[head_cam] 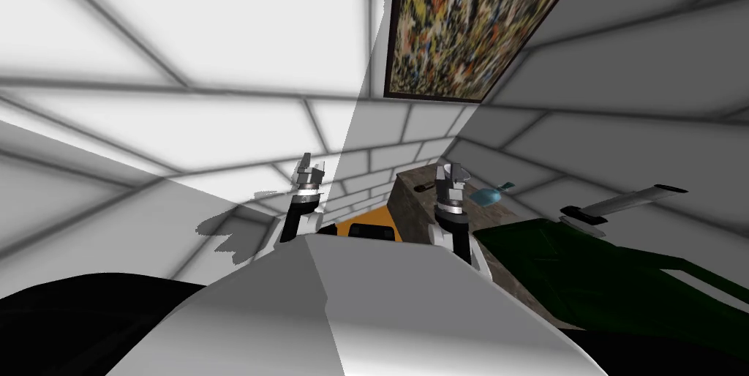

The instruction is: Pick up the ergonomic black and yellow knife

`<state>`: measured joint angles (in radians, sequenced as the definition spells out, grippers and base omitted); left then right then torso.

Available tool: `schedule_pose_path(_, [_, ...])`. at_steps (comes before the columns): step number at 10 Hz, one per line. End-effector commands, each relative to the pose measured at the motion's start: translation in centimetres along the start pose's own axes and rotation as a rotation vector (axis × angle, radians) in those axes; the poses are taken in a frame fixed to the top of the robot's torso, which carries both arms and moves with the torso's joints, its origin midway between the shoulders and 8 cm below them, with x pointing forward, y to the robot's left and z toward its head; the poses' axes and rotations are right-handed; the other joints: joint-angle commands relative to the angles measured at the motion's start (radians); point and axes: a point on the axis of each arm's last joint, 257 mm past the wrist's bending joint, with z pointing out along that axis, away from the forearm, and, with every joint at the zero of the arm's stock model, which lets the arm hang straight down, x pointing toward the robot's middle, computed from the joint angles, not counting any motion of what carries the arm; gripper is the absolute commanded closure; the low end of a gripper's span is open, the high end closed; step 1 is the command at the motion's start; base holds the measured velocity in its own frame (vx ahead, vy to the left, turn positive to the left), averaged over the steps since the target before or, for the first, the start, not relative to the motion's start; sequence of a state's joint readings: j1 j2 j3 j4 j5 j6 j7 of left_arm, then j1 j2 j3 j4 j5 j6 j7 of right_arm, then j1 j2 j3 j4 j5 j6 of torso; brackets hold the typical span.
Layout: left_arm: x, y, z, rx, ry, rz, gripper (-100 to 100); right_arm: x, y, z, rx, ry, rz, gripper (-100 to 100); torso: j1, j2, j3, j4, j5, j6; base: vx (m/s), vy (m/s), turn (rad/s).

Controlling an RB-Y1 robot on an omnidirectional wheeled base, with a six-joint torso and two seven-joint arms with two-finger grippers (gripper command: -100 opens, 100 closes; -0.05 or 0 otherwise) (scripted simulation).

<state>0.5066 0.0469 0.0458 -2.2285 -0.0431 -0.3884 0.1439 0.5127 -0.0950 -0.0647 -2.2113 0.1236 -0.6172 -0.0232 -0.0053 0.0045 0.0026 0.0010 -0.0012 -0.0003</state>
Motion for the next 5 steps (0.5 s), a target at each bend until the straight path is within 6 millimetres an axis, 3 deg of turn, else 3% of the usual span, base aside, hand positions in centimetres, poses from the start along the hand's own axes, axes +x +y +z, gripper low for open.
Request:
schedule_pose_path(1, [0.0, 0.0, 0.0, 0.0, 0.0, 0.0, 0, 0.2, -0.7, -0.5, -0.002, 0.069, -0.119, -100, 0.0, 0.0, 0.0, 0.0, 0.0, 0.0, -0.077, -0.086, 0.215])
schedule_pose_path(2, [0.0, 0.0, 0.0, 0.0, 0.0, 0.0, 0, 0.2, -1.3, -0.8, -0.003, 0.111, -0.194, -100, -0.001, 0.0, 0.0, 0.0, 0.0, 0.0, -0.079, -0.078, 0.281])
schedule_pose_path(4, [0.0, 0.0, 0.0, 0.0, 0.0, 0.0, 0, 0.5, -2.1, -1.3, -0.006, 0.179, -0.293, -100, 0.001, -0.001, 0.0, 0.0, 0.0, 0.001, -0.062, -0.049, 0.113])
schedule_pose_path(5, [0.0, 0.0, 0.0, 0.0, 0.0, 0.0, 0, 0.3, -3.0, -1.8, -0.006, 0.223, -0.373, -100, 0.001, -0.001, 0.0, 0.0, 0.0, 0.0, -0.086, -0.066, 0.317])
